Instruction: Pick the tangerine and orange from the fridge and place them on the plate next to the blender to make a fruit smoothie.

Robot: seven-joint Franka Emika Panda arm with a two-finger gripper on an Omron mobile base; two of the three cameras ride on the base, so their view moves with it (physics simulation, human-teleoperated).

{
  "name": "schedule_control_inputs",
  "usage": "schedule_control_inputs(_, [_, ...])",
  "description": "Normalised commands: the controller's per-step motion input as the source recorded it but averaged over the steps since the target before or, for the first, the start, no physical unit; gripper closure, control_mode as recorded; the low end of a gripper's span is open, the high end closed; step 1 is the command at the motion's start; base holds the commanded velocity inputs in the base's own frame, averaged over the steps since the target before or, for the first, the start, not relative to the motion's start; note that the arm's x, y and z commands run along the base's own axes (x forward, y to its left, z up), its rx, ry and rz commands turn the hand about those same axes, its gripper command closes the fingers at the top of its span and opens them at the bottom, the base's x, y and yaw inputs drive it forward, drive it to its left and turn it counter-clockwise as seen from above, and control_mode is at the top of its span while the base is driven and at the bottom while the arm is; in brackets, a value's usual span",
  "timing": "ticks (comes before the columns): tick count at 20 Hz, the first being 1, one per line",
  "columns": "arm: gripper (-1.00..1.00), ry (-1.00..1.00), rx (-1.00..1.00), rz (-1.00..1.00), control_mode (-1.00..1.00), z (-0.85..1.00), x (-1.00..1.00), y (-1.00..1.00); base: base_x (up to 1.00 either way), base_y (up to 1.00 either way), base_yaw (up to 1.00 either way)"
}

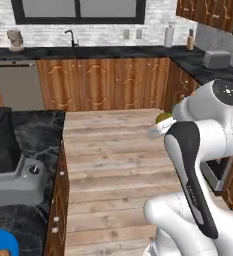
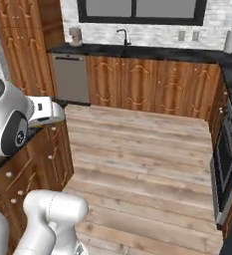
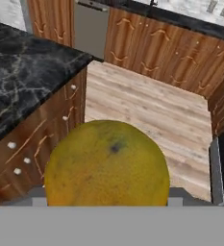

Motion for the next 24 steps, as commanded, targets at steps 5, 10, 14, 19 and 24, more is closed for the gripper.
schedule_control_inputs(5, [1.0, 0.0, 0.0, 0.0, 1.0, 0.0, 0.0, 0.0, 0.0, 0.02, 1.0])
schedule_control_inputs(10, [1.0, 0.0, 0.0, 0.0, 1.0, 0.0, 0.0, 0.0, 0.03, 0.13, 0.97])
schedule_control_inputs(14, [1.0, 0.0, 0.0, 0.0, 1.0, 0.0, 0.0, 0.0, 0.22, 0.36, 0.86])
schedule_control_inputs(19, [1.0, 0.0, 0.0, 0.0, 1.0, 0.0, 0.0, 0.0, 0.44, 0.33, 0.71])
schedule_control_inputs(24, [1.0, 0.1, -0.03, 0.0, -1.0, -0.19, 0.57, 0.23, 0.36, 0.08, 0.08])
